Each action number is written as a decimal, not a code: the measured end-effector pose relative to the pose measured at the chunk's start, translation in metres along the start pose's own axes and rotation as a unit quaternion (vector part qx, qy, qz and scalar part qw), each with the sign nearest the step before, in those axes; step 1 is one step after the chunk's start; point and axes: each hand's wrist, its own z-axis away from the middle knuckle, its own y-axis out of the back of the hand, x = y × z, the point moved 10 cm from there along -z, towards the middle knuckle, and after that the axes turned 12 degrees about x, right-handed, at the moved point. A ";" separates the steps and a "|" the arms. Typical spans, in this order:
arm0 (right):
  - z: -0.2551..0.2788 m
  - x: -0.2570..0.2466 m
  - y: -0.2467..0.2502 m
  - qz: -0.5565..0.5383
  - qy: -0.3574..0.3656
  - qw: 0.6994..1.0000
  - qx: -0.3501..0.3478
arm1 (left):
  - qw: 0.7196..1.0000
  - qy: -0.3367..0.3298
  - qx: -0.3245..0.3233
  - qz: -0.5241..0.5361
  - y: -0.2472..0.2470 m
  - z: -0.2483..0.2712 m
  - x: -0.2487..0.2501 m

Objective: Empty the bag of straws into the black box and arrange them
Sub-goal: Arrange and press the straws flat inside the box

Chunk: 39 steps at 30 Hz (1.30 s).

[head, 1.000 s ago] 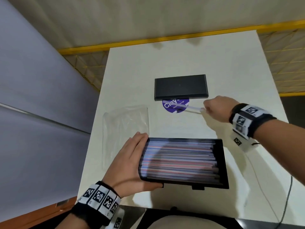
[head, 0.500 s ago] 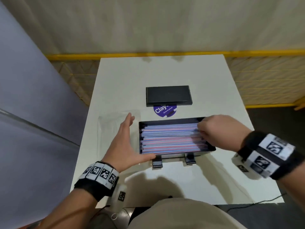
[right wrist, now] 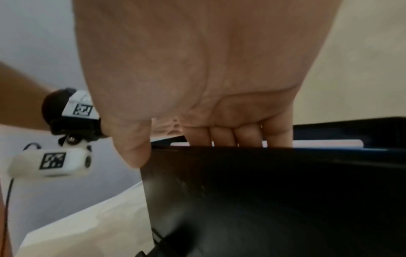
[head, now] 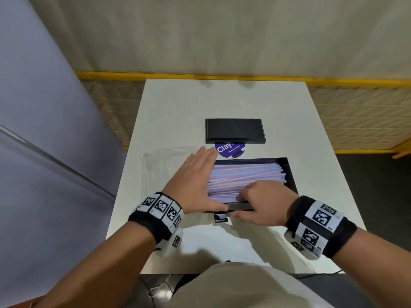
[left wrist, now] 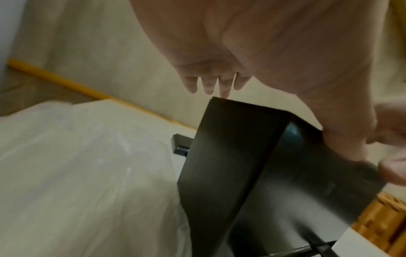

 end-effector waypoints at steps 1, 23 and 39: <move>0.002 0.000 0.000 0.005 -0.005 1.000 0.008 | 0.999 -0.030 -0.003 -0.031 -0.001 -0.005 0.010; -0.052 0.030 -0.015 -0.068 -0.079 0.994 0.002 | 0.994 -0.044 0.013 -0.096 -0.035 -0.060 0.025; -0.064 0.022 -0.003 0.020 -0.010 1.000 0.010 | 0.993 -0.039 0.023 -0.109 -0.032 -0.059 0.024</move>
